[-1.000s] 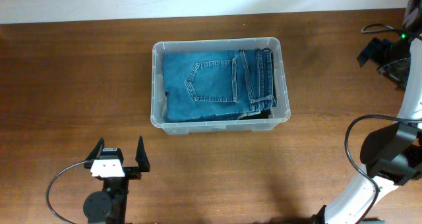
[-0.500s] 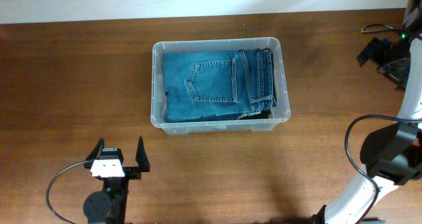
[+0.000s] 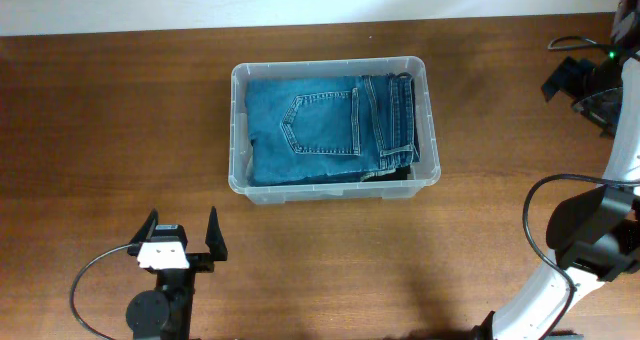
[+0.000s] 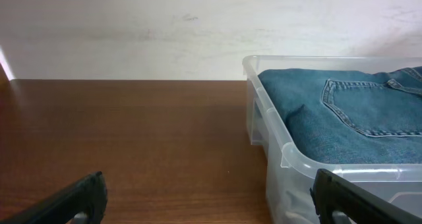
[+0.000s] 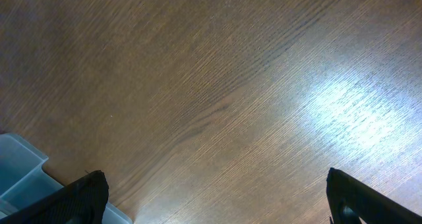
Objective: Pack container
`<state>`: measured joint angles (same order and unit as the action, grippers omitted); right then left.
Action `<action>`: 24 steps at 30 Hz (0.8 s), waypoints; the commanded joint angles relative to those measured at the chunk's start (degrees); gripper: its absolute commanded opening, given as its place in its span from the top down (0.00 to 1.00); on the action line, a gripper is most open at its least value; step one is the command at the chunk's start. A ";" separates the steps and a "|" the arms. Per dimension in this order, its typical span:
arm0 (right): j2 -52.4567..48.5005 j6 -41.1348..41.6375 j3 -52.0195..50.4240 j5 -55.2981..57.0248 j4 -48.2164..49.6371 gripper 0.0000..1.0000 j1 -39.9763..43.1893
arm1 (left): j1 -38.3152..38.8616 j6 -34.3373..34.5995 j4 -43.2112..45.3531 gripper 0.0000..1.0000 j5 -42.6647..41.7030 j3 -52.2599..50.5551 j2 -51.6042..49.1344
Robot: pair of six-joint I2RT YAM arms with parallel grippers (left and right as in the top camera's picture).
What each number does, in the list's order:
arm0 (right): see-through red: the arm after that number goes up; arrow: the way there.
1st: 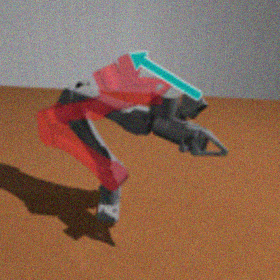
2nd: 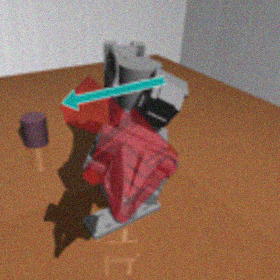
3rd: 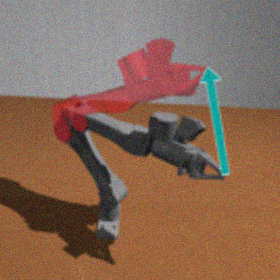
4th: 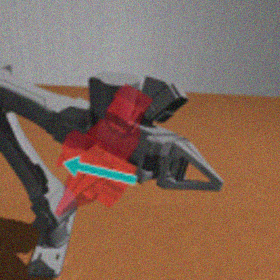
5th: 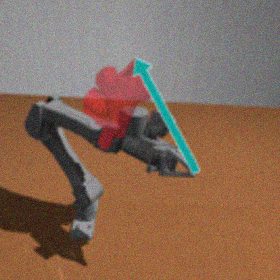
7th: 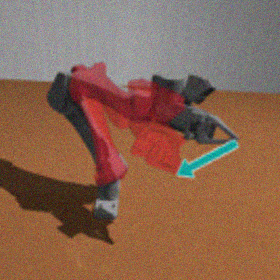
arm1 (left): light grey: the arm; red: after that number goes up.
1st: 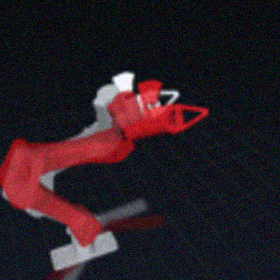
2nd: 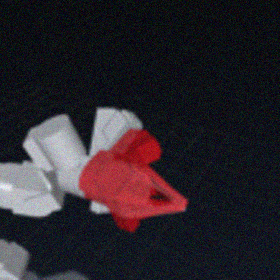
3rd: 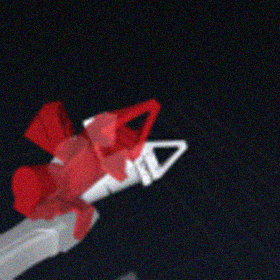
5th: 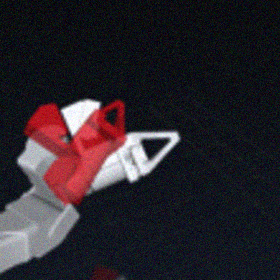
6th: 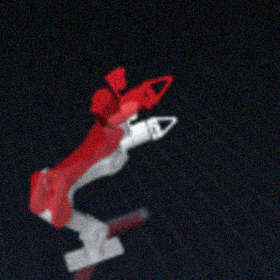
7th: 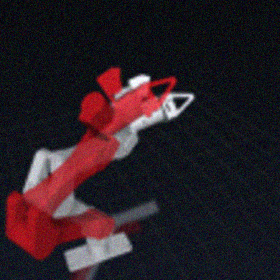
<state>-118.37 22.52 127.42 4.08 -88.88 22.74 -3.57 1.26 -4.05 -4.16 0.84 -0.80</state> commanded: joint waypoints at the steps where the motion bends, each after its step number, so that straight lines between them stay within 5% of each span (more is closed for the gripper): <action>1: -0.13 0.68 -0.15 0.72 -0.02 0.02 -0.11 | -0.35 -0.90 -0.07 0.00 -0.59 -0.37 0.50; 7: 4.07 0.68 -0.13 0.72 -0.02 0.02 -2.29 | -0.35 -0.90 -0.07 0.01 -0.59 -0.35 0.50; 24: 35.80 0.46 -4.74 1.55 0.59 0.02 -14.69 | -0.35 -0.90 -0.07 0.01 -0.59 -0.35 0.50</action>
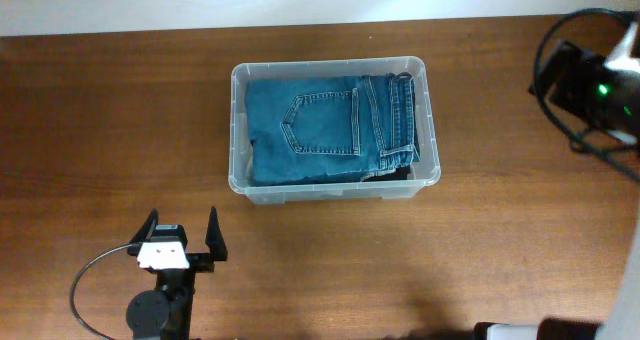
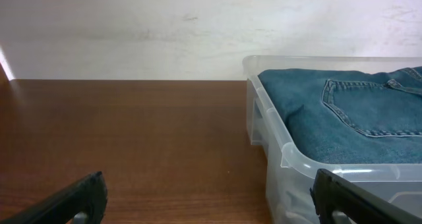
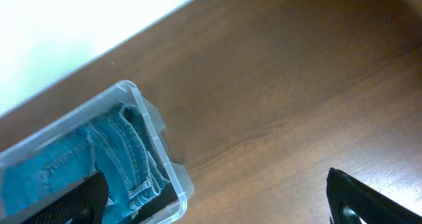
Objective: Pack container
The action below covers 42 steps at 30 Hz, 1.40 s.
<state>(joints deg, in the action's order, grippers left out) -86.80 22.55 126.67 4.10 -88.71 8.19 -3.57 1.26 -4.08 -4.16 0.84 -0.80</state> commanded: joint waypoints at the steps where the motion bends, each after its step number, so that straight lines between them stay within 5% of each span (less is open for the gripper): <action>1: 6.10 0.46 -6.32 2.03 1.60 0.02 -0.07 | -0.35 -0.90 -0.04 0.01 -0.59 -0.35 0.50; 13: 45.51 0.42 -71.69 -3.69 56.26 0.02 -2.34 | -0.35 -0.90 -0.04 0.01 -0.59 -0.37 0.50; 20: 62.51 0.22 -97.85 -5.49 74.23 0.02 -3.04 | -0.35 -0.90 -0.04 0.01 -0.59 -0.35 0.50; 30: 74.66 -7.43 -114.86 -9.90 86.09 0.02 -6.60 | -0.35 -0.90 -0.07 0.01 -0.59 -0.35 0.50; 42: 84.43 -8.83 -119.45 -9.51 86.29 0.02 -7.80 | -0.35 -0.90 -0.07 0.01 -0.59 -0.37 0.50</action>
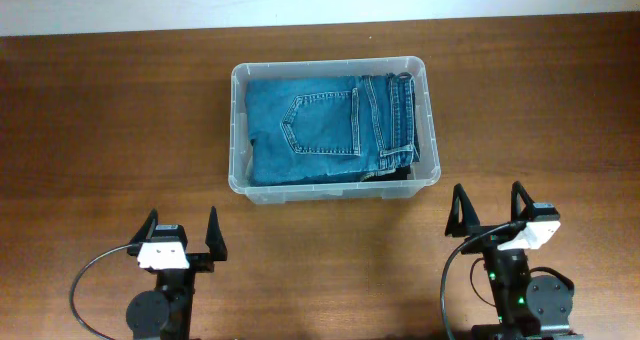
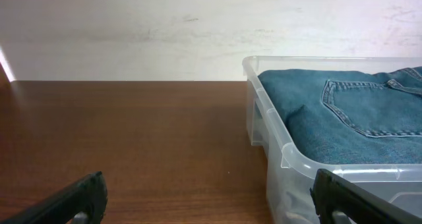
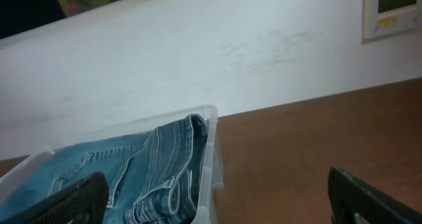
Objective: Pack container
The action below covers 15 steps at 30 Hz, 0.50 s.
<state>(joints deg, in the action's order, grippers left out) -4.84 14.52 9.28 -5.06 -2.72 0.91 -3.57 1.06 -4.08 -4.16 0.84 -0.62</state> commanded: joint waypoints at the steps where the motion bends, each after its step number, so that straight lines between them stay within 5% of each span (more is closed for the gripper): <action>1: 2.93 -0.81 -2.38 -0.35 0.31 0.02 -0.52 | -0.35 -0.70 -0.04 0.01 -0.59 -0.35 0.33; 15: 4.66 -0.79 -8.96 -0.81 4.92 0.01 2.73 | -0.35 -0.70 -0.04 0.01 -0.59 -0.35 0.33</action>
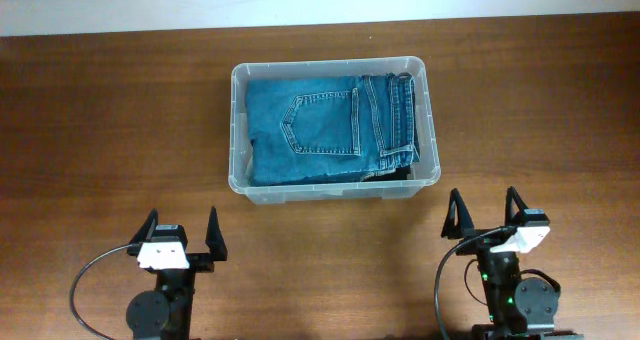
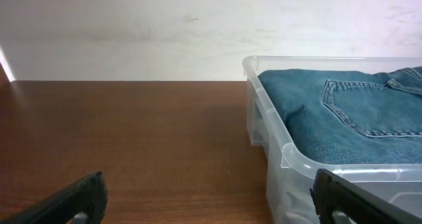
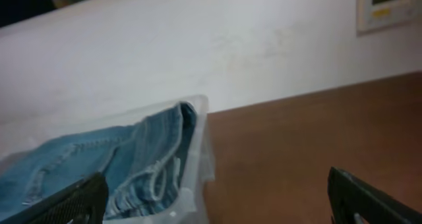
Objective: Pack container
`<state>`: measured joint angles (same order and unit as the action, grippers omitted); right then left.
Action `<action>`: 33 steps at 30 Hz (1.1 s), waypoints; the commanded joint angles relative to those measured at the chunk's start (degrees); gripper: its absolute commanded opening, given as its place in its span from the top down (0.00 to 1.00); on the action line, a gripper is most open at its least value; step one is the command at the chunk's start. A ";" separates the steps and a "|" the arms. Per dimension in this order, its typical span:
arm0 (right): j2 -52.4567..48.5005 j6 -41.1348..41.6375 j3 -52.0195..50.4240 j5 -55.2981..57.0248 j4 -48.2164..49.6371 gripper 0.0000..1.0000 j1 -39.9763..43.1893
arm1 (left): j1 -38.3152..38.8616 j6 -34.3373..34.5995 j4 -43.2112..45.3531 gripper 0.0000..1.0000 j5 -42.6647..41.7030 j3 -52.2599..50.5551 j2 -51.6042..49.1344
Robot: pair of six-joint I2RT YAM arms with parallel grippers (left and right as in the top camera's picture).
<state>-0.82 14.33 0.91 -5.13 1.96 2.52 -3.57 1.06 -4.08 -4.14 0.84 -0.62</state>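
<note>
A clear plastic container [image 1: 243,185] stands at the middle of the brown table, filled with folded blue jeans [image 1: 320,130]. The left wrist view shows the container's left corner [image 2: 283,155] and the jeans [image 2: 343,118]. The right wrist view, blurred, shows the container's right end [image 3: 198,171] with the jeans [image 3: 99,165]. My left gripper [image 1: 181,232] rests open near the front left, short of the container. My right gripper [image 1: 486,211] rests open at the front right, just below the container's right corner. Neither holds anything.
A white wall [image 2: 132,33] rises behind the table's far edge. A small wall panel [image 3: 390,3] shows at the upper right of the right wrist view. Black cables loop beside both arm bases [image 1: 90,280].
My right gripper has shifted slightly left and a bit toward the container; its wrist view is now blurred. The left arm, container and jeans are unchanged.
The right arm stood raised at the table's right edge, its camera looking down on bare wood. Then it was high at the far right, looking down at the container. Later it rested low at the front right, open. The left arm stayed still throughout.
</note>
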 commanded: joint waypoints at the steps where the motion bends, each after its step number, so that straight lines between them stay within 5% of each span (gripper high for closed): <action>1: 0.63 -0.61 -0.59 -0.70 0.02 0.02 1.33 | -0.35 -0.70 -0.07 0.01 -0.61 -0.35 0.33; 6: 0.63 -0.85 -0.59 -0.24 -6.19 0.02 1.33 | -0.35 -0.70 -0.04 0.01 -0.61 -0.35 0.33; 33: 0.63 -1.03 -0.59 -0.44 -6.01 0.02 1.31 | -0.35 -0.70 -0.04 0.00 -0.61 -0.35 0.33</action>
<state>-0.80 13.47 0.58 -5.28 -3.66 3.40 -3.57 1.06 -4.08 -4.16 0.84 -0.62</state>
